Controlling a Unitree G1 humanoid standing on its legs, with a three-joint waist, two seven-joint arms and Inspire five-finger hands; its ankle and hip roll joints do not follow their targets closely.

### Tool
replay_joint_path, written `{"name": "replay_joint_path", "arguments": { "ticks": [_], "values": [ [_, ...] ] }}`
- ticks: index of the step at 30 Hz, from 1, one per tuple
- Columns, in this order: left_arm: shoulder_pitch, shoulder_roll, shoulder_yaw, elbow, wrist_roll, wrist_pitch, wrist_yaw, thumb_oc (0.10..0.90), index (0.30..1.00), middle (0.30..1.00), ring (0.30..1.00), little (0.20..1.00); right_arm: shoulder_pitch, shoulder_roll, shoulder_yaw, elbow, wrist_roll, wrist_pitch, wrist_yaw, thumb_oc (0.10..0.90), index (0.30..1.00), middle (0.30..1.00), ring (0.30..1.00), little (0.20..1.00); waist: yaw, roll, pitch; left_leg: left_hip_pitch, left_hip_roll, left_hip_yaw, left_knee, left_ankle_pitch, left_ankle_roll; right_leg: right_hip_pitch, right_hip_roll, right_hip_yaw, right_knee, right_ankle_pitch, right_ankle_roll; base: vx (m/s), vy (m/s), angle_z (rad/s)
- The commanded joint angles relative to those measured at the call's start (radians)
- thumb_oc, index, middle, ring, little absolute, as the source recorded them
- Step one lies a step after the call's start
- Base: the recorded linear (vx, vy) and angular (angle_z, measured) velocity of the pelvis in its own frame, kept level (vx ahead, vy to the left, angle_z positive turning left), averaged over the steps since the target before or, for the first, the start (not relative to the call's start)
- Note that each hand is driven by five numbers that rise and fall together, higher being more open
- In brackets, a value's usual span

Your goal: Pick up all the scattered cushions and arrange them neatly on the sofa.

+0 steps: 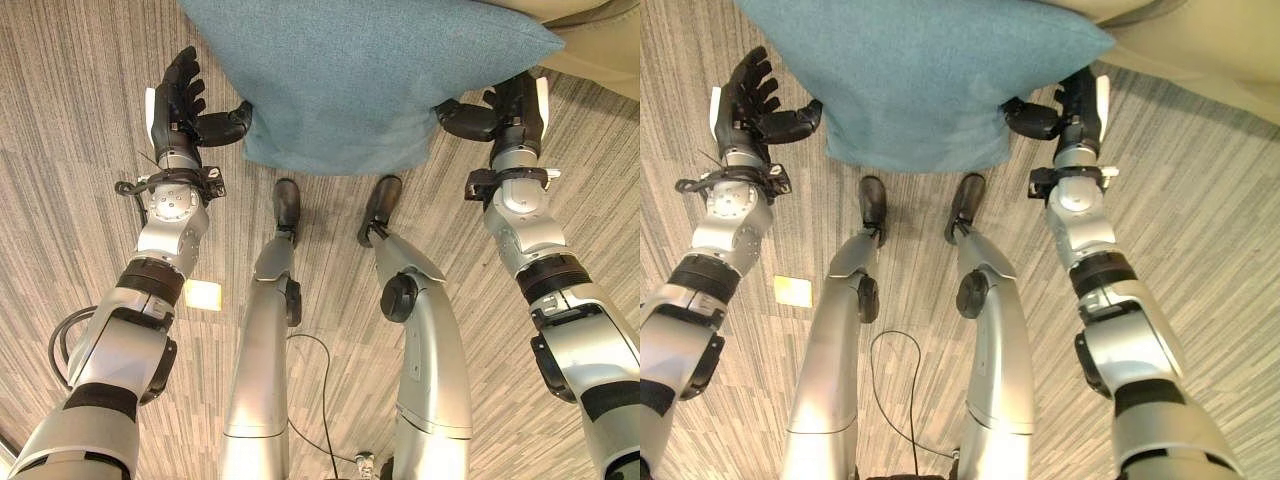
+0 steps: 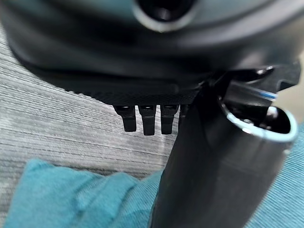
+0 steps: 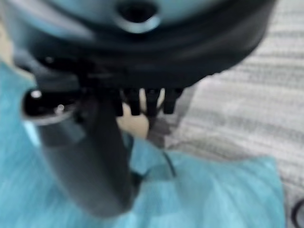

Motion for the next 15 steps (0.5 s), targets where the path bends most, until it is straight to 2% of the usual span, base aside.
{"name": "replay_joint_path", "arguments": {
  "ticks": [1, 4, 5, 6, 12, 13, 14, 15],
  "values": [
    [0.086, -0.039, -0.007, -0.033, -0.023, -0.083, -0.043, 0.800, 0.900, 0.900, 0.900, 0.900, 0.042, 0.078, 0.082, -0.064, -0.012, -0.049, 0.046, 0.800, 0.900, 0.900, 0.900, 0.900, 0.015, 0.038, -0.182, -0.046, -0.012, 0.019, -0.024, -0.040, 0.007, 0.040, 0.030, 0.038, 0.109, -0.230, 0.084, 0.00, 0.000, 0.00],
    [0.037, -0.060, -0.036, -0.028, -0.037, -0.085, -0.056, 0.800, 0.900, 0.900, 0.900, 0.900, -0.016, 0.119, 0.131, -0.040, -0.016, -0.040, 0.061, 0.800, 0.900, 0.900, 0.900, 0.900, 0.016, 0.039, -0.185, -0.052, -0.012, 0.017, -0.021, -0.041, 0.006, 0.035, 0.031, 0.040, 0.107, -0.228, 0.085, 0.00, 0.000, 0.00],
    [0.004, -0.092, -0.051, -0.054, -0.048, -0.096, -0.052, 0.800, 0.900, 0.900, 0.900, 0.900, -0.053, 0.173, 0.146, -0.029, -0.008, -0.040, 0.058, 0.800, 0.900, 0.900, 0.900, 0.900, 0.018, 0.043, -0.181, -0.062, -0.013, 0.016, -0.015, -0.042, 0.007, 0.025, 0.032, 0.040, 0.107, -0.226, 0.088, 0.00, 0.000, 0.00],
    [0.003, -0.092, -0.051, -0.054, -0.048, -0.096, -0.051, 0.800, 0.900, 0.900, 0.900, 0.900, -0.054, 0.174, 0.146, -0.028, -0.008, -0.041, 0.058, 0.800, 0.900, 0.900, 0.900, 0.900, 0.017, 0.042, -0.181, -0.063, -0.012, 0.015, -0.015, -0.042, 0.007, 0.025, 0.032, 0.040, 0.107, -0.226, 0.088, 0.03, -0.012, 0.00],
    [-0.098, -0.195, -0.080, -0.057, -0.074, -0.121, -0.017, 0.800, 0.900, 0.900, 0.900, 0.900, -0.153, 0.307, 0.171, 0.042, 0.005, -0.035, 0.040, 0.800, 0.900, 0.900, 0.900, 0.900, 0.022, 0.046, -0.178, -0.067, -0.014, 0.010, -0.019, -0.040, 0.009, 0.014, 0.039, 0.044, 0.106, -0.219, 0.096, 0.00, 0.000, 0.00],
    [-0.109, -0.205, -0.078, -0.058, -0.083, -0.126, -0.009, 0.728, 0.792, 0.792, 0.792, 0.792, -0.163, 0.319, 0.172, 0.043, 0.012, -0.037, 0.038, 0.424, 0.335, 0.335, 0.335, 0.335, 0.021, 0.046, -0.179, -0.067, -0.015, 0.007, -0.021, -0.038, 0.009, 0.013, 0.040, 0.045, 0.104, -0.218, 0.097, 0.00, 0.000, 0.00],
    [-0.110, -0.205, -0.079, -0.057, -0.083, -0.126, -0.009, 0.728, 0.792, 0.792, 0.792, 0.792, -0.164, 0.319, 0.172, 0.044, 0.012, -0.037, 0.038, 0.424, 0.335, 0.335, 0.335, 0.335, 0.021, 0.046, -0.179, -0.067, -0.015, 0.007, -0.021, -0.038, 0.009, 0.013, 0.040, 0.045, 0.104, -0.217, 0.097, 0.00, 0.000, 0.00],
    [-0.119, -0.213, -0.077, -0.064, -0.091, -0.132, -0.002, 0.525, 0.488, 0.488, 0.488, 0.488, -0.171, 0.327, 0.170, 0.044, 0.018, -0.040, 0.034, 0.400, 0.300, 0.300, 0.300, 0.300, 0.020, 0.046, -0.179, -0.068, -0.015, 0.006, -0.021, -0.037, 0.008, 0.011, 0.041, 0.044, 0.105, -0.217, 0.097, 0.00, 0.000, 0.00]
  ]
}}
